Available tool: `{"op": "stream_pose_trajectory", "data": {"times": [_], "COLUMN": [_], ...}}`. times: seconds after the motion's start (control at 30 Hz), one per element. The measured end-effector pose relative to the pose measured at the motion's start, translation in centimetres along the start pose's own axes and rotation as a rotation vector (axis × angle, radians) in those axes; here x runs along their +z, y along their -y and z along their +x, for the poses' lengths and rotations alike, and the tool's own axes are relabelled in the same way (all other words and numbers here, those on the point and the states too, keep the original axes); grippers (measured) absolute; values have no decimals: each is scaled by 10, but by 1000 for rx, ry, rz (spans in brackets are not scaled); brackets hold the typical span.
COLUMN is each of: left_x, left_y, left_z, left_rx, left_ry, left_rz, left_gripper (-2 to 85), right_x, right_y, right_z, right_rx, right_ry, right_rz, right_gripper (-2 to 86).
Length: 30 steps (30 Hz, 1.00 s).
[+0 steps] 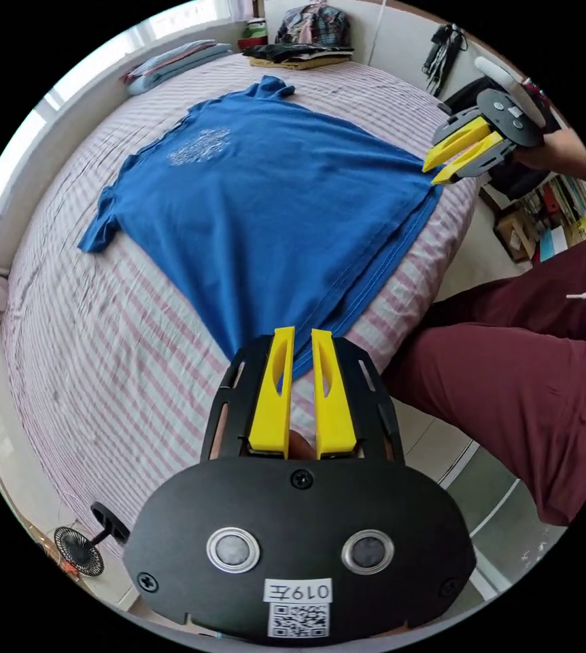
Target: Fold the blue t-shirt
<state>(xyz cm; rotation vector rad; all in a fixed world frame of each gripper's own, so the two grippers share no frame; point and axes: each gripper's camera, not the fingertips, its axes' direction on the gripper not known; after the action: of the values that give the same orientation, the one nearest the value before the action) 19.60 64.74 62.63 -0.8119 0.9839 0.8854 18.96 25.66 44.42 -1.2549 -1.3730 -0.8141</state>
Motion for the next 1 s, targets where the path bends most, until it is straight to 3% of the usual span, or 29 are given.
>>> {"op": "stream_pose_trajectory", "data": {"times": [0.23,0.57,0.87,1.0], "left_x": [5,-2,-19,-17], "left_y": [17,16,18,23], "left_z": [18,0,-8,0], "left_rx": [182,89,54,133], "left_ry": [20,-47,-61,-22], "left_rz": [-46,-35,-8,-27], "left_gripper": [82,19,8,8], "right_x": [21,36,35,38], "right_y": [11,7,15,21], "right_z": [-6,-4,-18,-31], "right_rx": [-85,-40,-60,-106], "right_ry": [-2,-14,-13,-37], "right_rz": [-25,-56,-20,-21], "right_gripper": [78,-1,78,73]}}
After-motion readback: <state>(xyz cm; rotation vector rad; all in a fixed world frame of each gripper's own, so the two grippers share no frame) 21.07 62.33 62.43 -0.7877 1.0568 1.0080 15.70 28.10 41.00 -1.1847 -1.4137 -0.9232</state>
